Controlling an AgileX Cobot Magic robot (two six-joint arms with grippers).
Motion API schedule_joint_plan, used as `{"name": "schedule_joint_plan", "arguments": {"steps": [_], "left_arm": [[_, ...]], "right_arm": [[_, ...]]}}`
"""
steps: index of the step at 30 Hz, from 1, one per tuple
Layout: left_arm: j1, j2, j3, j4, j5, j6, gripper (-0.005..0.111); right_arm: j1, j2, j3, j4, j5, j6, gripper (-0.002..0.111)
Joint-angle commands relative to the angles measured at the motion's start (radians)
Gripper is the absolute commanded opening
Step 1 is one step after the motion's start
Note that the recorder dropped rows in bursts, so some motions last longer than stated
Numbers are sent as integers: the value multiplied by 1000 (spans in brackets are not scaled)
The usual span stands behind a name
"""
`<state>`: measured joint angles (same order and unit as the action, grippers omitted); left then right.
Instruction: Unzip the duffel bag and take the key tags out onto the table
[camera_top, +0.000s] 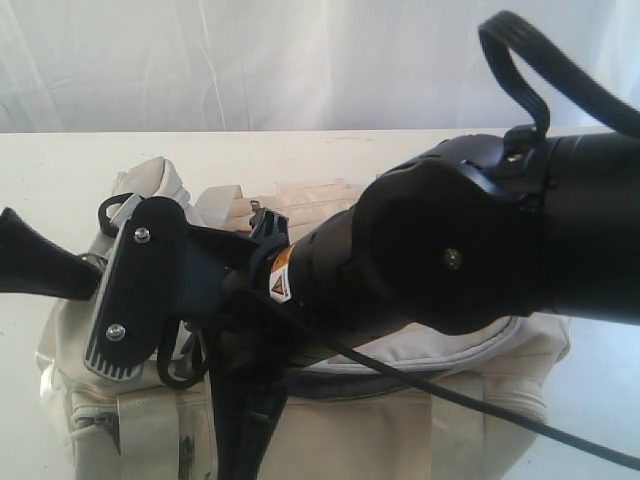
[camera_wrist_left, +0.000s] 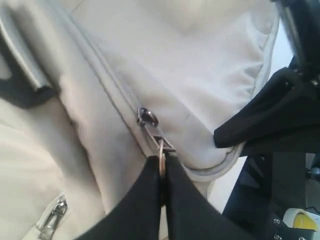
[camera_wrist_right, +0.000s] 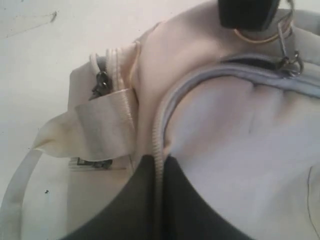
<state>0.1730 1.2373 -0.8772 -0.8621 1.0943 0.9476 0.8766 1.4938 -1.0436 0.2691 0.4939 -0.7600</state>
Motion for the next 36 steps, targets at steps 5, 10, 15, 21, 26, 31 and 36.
{"name": "schedule_joint_plan", "arguments": {"steps": [5,10,15,21,26,31,36], "left_arm": [[-7,-63,-123,-13,-47,-75,0],[-7,-61,-133,-13,-140,-81,0],[-7,-61,-131,-26,-248,-81,0],[-7,-61,-131,-64,-343,-81,0],[-7,-61,-131,-71,-382,-81,0],[-7,-42,-131,-73,-415,-81,0],[-7,27,-131,-89,-441,-78,0]], "right_arm": [[1,0,0,2,2,6,0],[1,0,0,2,5,6,0],[1,0,0,6,7,6,0],[1,0,0,6,23,6,0],[1,0,0,6,23,20,0],[1,0,0,6,25,31,0],[1,0,0,6,48,31,0]]}}
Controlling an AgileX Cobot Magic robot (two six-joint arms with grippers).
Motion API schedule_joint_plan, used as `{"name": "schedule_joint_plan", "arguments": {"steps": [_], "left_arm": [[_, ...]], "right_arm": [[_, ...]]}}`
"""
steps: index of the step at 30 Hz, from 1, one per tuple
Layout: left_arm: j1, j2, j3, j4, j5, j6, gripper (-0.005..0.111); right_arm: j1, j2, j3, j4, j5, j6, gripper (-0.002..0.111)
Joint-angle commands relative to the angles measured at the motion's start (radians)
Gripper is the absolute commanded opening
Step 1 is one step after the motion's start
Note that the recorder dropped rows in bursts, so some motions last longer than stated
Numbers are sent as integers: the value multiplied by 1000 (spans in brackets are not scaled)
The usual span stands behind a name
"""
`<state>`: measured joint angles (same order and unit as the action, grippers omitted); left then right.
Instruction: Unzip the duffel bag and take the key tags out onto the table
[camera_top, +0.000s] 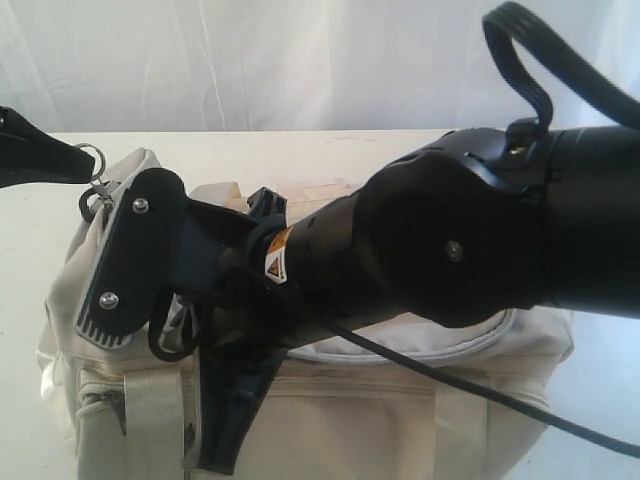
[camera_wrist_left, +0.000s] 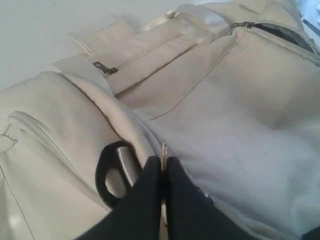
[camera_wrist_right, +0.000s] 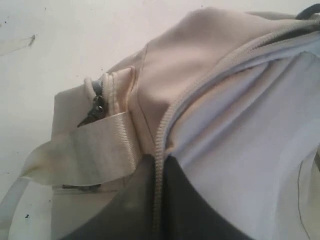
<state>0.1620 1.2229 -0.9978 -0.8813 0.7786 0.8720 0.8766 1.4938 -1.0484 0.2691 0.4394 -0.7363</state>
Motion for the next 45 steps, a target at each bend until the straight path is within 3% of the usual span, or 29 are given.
{"name": "schedule_joint_plan", "arguments": {"steps": [1,9,25,34,36,39,41,43,45], "left_arm": [[4,56,-15,-82,-123,3,0],[4,147,-106,-187,-35,70,0],[4,358,-264,-194,-183,66,0],[4,443,-300,-194,-172,130,0],[4,443,-300,-194,-124,157,10],[4,441,-359,-145,68,157,52],[4,432,-446,-101,204,111,70],[6,399,-532,-72,274,5,70],[6,348,-604,-28,333,-81,69]], "right_arm": [[1,0,4,6,108,7,0],[1,0,4,6,125,9,0],[1,0,4,6,137,11,0],[1,0,4,6,131,11,0],[1,0,4,6,128,11,0],[1,0,4,6,105,15,0],[1,0,4,6,95,15,1],[1,-4,4,6,93,15,10],[1,-25,4,1,93,24,28]]}}
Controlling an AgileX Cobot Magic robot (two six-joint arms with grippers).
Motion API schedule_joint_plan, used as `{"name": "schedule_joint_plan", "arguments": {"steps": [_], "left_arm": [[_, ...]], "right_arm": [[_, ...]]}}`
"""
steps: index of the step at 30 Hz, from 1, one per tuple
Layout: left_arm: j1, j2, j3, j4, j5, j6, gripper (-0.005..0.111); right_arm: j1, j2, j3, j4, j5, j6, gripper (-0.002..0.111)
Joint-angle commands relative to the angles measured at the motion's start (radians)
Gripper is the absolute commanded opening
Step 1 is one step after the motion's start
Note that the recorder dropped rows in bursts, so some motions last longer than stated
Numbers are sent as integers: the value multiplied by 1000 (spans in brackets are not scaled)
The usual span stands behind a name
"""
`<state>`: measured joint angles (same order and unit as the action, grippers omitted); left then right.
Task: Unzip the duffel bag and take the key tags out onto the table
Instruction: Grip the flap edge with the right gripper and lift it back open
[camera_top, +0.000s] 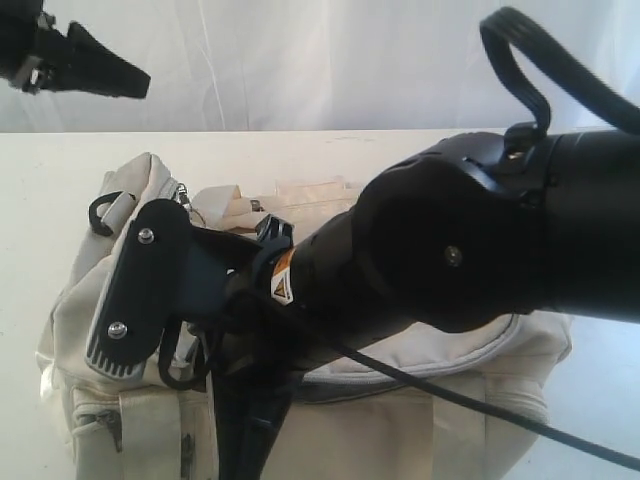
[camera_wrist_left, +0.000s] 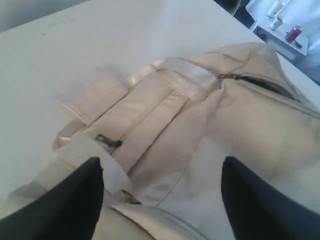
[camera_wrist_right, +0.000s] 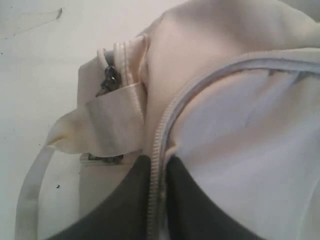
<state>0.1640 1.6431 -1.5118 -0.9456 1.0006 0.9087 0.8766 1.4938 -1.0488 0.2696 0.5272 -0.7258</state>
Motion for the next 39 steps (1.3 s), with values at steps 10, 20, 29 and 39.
{"name": "schedule_joint_plan", "arguments": {"steps": [10,20,29,39], "left_arm": [[4,-637,356,236,162,-175,0],[2,-922,909,37,-186,-29,0],[2,-933,909,6,-162,-19,0],[2,-933,909,-37,-117,-15,0]], "right_arm": [[-12,-276,-161,-418,520,473,58],[-94,-43,-258,-375,595,337,54],[-119,34,-368,-160,614,232,54],[-117,34,-214,-80,402,-13,63]]}}
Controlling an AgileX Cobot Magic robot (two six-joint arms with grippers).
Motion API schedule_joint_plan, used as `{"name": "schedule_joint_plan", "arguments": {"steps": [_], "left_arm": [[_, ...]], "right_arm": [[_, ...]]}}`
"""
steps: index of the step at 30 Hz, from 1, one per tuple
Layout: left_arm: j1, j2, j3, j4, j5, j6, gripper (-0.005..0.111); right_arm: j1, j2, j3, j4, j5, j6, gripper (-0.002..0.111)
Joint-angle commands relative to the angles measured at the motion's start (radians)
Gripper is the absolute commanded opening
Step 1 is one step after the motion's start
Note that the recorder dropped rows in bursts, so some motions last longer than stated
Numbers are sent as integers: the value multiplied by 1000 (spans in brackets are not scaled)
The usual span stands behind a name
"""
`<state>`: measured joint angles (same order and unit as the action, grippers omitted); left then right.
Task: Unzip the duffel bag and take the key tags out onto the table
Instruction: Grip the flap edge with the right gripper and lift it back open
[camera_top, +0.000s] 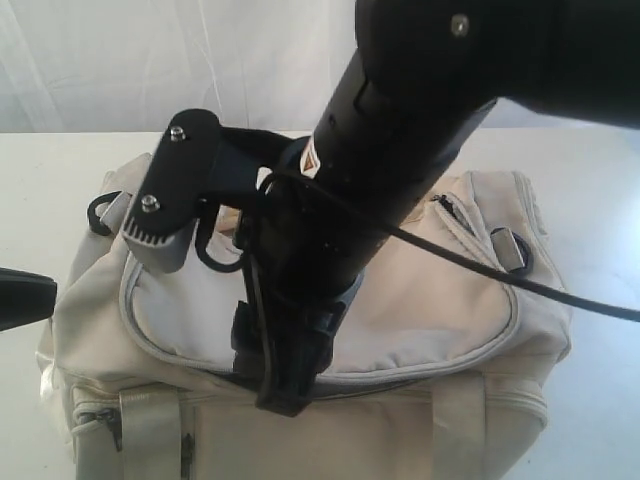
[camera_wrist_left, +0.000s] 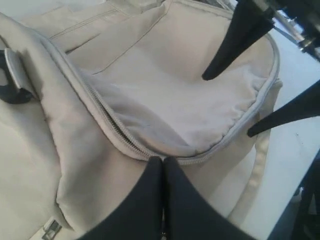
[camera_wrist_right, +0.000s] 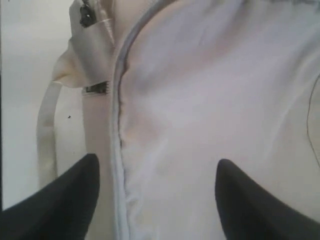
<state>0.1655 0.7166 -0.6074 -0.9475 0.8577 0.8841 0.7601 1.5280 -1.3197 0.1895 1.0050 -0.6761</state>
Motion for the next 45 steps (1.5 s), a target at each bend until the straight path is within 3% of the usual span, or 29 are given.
{"name": "schedule_joint_plan", "arguments": {"steps": [1,3,8,12,16,22,27,36,45], "left_arm": [[1,-7,5,-35,26,10,0],[1,-7,5,-37,26,10,0],[1,-7,5,-38,26,10,0],[1,-7,5,-38,26,10,0],[1,-7,5,-39,28,10,0],[1,-7,5,-39,33,10,0],[1,-7,5,-39,52,12,0],[1,-7,5,-36,54,12,0],[1,-7,5,-33,42,36,0]], "right_arm": [[-1,-1,70,-7,-91,-63,62],[-1,-1,87,-19,-118,-59,56],[-1,-1,89,-56,-139,-30,31],[-1,-1,89,-56,-143,-30,21],[-3,-1,89,-60,-187,-30,0],[-7,6,64,-133,-302,20,0],[-75,76,-47,-219,-326,57,0],[-253,371,-434,-240,-384,35,0],[-361,653,-815,-239,-450,64,0]]}}
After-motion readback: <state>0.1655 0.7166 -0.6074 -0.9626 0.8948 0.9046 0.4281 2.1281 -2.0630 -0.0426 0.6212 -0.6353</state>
